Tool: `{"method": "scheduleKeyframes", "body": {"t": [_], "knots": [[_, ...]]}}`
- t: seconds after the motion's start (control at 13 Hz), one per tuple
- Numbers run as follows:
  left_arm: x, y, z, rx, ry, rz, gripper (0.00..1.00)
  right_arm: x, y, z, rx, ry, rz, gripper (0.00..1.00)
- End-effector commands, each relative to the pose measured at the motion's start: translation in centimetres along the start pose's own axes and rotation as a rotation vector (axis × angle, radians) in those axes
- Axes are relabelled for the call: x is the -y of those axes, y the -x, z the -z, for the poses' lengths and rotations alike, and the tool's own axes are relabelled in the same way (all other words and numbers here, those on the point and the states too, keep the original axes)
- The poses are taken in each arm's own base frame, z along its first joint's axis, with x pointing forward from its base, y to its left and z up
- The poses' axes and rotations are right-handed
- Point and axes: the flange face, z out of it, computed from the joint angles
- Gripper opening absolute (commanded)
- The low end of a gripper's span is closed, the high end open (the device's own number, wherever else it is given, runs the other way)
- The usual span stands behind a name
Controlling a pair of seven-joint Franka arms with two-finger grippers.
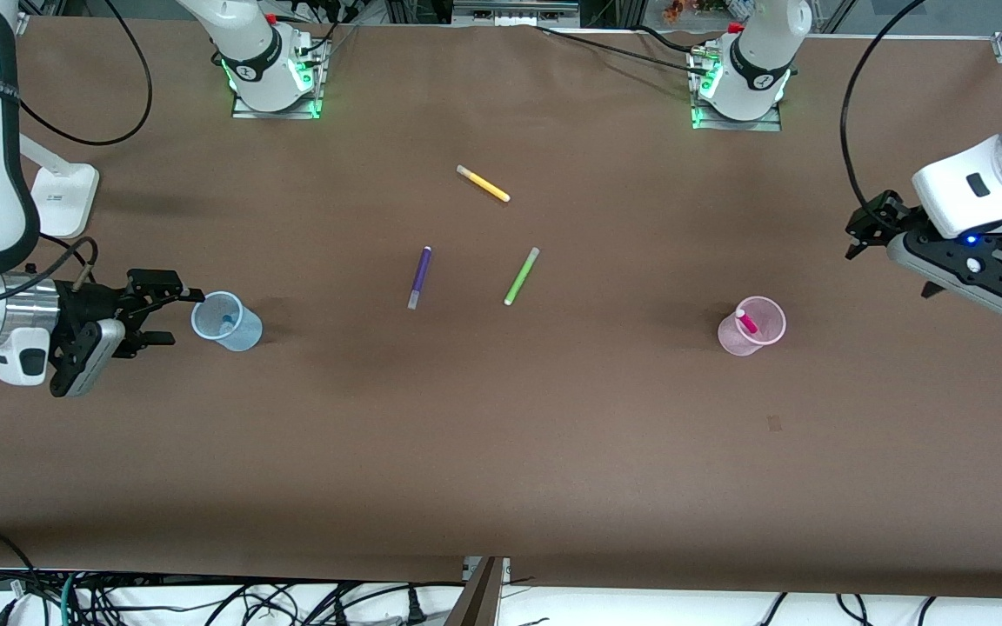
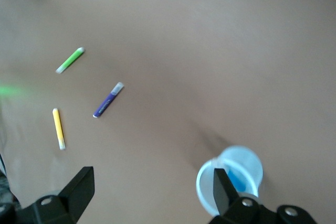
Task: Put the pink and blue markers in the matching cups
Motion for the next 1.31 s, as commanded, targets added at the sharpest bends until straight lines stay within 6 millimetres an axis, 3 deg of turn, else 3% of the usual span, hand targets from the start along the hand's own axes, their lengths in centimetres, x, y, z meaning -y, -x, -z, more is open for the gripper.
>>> {"method": "scheduleKeyframes", "body": {"t": [0.0,0.23,0.38,0.62,0.69,0.92,1.15,1.23], "knots": [[-2.0,0.3,-0.2,0.106,0.017,0.112,1.00,2.8,-1.3,2.0,0.062,0.100,-0.186,1.00],[-4.5,0.7,-0.3,0.172,0.012,0.252,1.00,6.7,-2.0,3.7,0.129,0.221,-0.402,1.00],[-5.8,0.6,-0.5,0.186,0.005,0.361,1.00,8.2,-1.5,4.7,0.151,0.246,-0.539,1.00],[-6.7,0.2,-0.7,0.191,0.023,0.344,1.00,10.4,0.5,7.9,0.155,0.324,-0.588,1.00],[-6.8,0.1,-0.8,0.187,0.060,0.342,1.00,11.5,1.0,7.9,0.172,0.362,-0.573,1.00],[-9.0,-0.6,-1.3,0.197,0.049,0.291,1.00,12.5,4.6,8.2,0.150,0.398,-0.564,1.00],[-7.6,-0.2,0.5,0.155,0.019,0.226,1.00,12.6,8.0,12.7,0.072,0.408,-0.606,1.00],[-7.3,0.4,0.9,0.127,0.021,0.181,1.00,12.7,9.0,13.2,0.062,0.401,-0.616,1.00]]}}
